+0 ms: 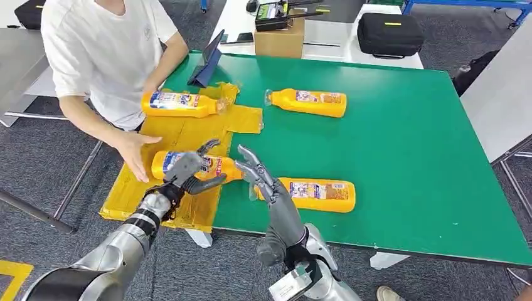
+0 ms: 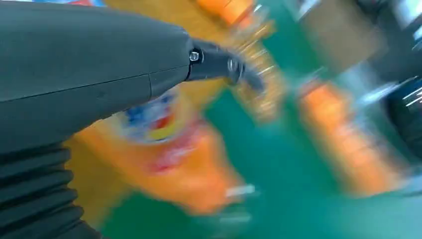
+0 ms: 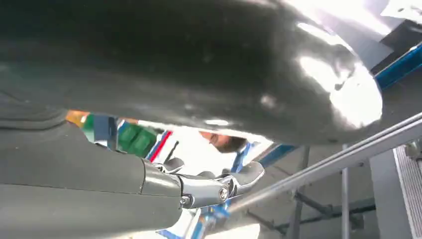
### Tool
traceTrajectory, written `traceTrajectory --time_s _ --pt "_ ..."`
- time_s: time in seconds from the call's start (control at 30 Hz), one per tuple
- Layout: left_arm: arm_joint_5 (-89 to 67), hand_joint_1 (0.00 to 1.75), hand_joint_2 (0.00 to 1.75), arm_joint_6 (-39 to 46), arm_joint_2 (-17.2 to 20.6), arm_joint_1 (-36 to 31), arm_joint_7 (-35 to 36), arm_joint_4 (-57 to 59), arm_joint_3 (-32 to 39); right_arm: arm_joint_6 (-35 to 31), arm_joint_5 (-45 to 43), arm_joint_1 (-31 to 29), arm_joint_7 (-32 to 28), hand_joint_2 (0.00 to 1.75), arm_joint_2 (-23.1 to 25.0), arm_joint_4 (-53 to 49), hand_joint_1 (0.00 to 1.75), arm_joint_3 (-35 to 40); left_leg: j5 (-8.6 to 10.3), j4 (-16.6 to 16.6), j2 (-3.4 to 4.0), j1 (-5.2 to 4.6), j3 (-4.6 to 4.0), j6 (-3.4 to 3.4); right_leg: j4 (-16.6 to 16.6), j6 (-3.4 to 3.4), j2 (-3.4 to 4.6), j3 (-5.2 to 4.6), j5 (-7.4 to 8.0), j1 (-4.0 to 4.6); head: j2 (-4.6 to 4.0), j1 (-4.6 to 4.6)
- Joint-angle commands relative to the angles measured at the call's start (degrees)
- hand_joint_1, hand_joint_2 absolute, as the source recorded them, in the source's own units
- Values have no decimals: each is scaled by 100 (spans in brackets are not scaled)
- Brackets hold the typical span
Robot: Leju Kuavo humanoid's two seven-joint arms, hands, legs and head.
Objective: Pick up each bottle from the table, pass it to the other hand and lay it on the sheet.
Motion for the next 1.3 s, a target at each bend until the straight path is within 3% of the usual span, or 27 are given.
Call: traceTrajectory --time_s 0.03,0.3,0.33,0.37,0.4,0.47,0.53,0.7,0.93,1.17,1.3 --pt "3651 0 175 -718 -800 938 551 -3509 1201 -224 138 84 -7 0 -166 389 0 -534 -6 0 7 5 4 -2 -7 -5 0 7 -4 7 2 4" --pt "4286 0 175 -532 -628 1315 599 -4314 812 -255 499 116 18 0 -221 429 0 -532 -22 -1 34 7 22 -8 -5 -12 23 17 -16 11 2 2" --pt "4245 0 175 -427 -598 1486 588 -4543 747 -524 1196 97 562 175 -324 568 0 -550 -27 -1 39 9 30 -9 -6 -14 27 25 -19 14 2 2" --pt "4233 0 175 -423 -573 1631 590 -4697 714 -502 1254 83 686 175 -398 701 0 -608 -31 2 49 11 33 -10 -6 -15 36 26 -19 16 2 0" --pt "3688 0 175 153 -555 1924 303 -5007 720 -420 2195 -30 1715 175 -629 1096 0 -614 -14 -9 41 5 13 -5 -13 -6 28 5 -6 9 2 2" --pt "3470 0 175 370 -584 2349 280 -5405 772 -627 2172 -17 1827 175 -743 1706 0 -1113 -18 -21 52 6 39 -4 -29 -8 37 30 -6 10 2 2" --pt "3428 0 175 559 -696 2646 301 -5675 855 -282 2517 -161 2349 175 -997 2354 0 -1435 -16 -16 45 7 24 -5 -24 -7 33 19 -5 10 2 0" --pt "3441 0 175 620 -741 2779 263 -5865 795 67 2682 -389 2404 175 -1185 3050 0 -1749 -13 -4 8 0 2 -2 -15 -6 6 9 -12 1 2 4" --pt "3430 0 175 644 -702 2831 229 -6109 532 263 2841 -611 2550 175 -1101 3573 0 -1844 -10 -1 11 -4 -13 -6 -9 -5 13 -10 -7 -3 2 0" --pt "3358 0 175 703 -655 2836 237 -6086 424 318 2952 -742 2660 175 -1077 3850 0 -1777 -15 -3 16 6 5 -6 -12 -8 12 8 -11 10 2 0" --pt "3312 0 175 775 -630 2857 219 -6086 388 -35 3456 -1026 2892 175 -1040 4240 0 -1626 -15 -2 21 4 7 -5 -11 -8 16 9 -10 8 2 0"
